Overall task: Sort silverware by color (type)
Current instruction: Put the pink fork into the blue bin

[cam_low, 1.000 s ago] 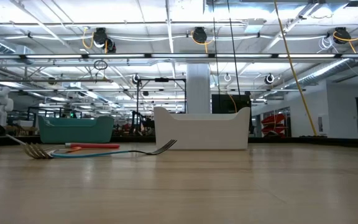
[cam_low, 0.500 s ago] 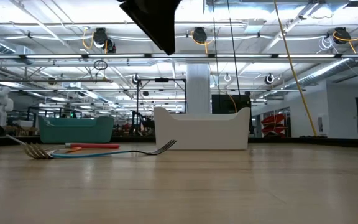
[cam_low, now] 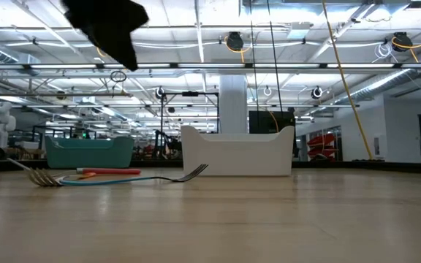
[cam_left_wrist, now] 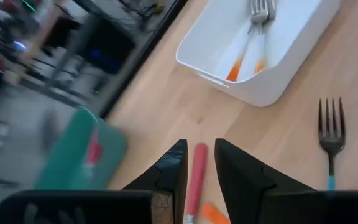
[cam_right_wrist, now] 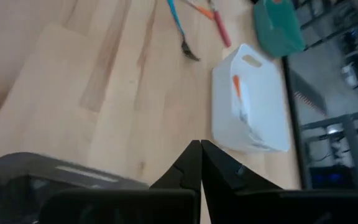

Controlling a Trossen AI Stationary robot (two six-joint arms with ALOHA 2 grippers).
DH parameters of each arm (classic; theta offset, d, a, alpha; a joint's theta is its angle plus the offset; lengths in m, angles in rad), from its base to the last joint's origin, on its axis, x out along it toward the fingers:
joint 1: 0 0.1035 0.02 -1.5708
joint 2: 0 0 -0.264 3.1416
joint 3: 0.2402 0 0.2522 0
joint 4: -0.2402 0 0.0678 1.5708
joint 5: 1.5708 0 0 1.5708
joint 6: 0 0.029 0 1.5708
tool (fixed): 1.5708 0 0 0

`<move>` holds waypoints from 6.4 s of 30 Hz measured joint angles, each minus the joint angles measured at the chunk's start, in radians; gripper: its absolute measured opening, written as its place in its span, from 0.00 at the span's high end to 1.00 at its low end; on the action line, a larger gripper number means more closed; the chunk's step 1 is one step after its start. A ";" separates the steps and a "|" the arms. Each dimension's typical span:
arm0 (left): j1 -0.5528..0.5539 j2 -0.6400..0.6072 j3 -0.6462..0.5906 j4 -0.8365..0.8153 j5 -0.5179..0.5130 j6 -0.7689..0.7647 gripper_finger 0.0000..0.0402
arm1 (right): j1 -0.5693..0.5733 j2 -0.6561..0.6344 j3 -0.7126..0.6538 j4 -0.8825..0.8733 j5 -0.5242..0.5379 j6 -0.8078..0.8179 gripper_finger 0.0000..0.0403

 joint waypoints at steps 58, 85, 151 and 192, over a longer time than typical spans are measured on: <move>0.426 -0.459 -0.761 0.628 0.619 0.441 0.48 | -0.468 0.000 0.000 0.224 -0.102 -0.495 1.00; 0.446 -0.459 -0.768 0.733 0.658 0.661 0.47 | -0.484 0.000 -0.001 0.224 -0.157 -0.450 1.00; 0.494 -0.457 -0.826 0.806 0.689 0.869 0.98 | -0.504 0.000 -0.001 0.224 -0.151 -0.474 1.00; 0.676 -0.459 -0.442 0.247 -0.086 0.990 1.00 | -0.504 0.000 -0.001 0.205 -0.153 -0.473 1.00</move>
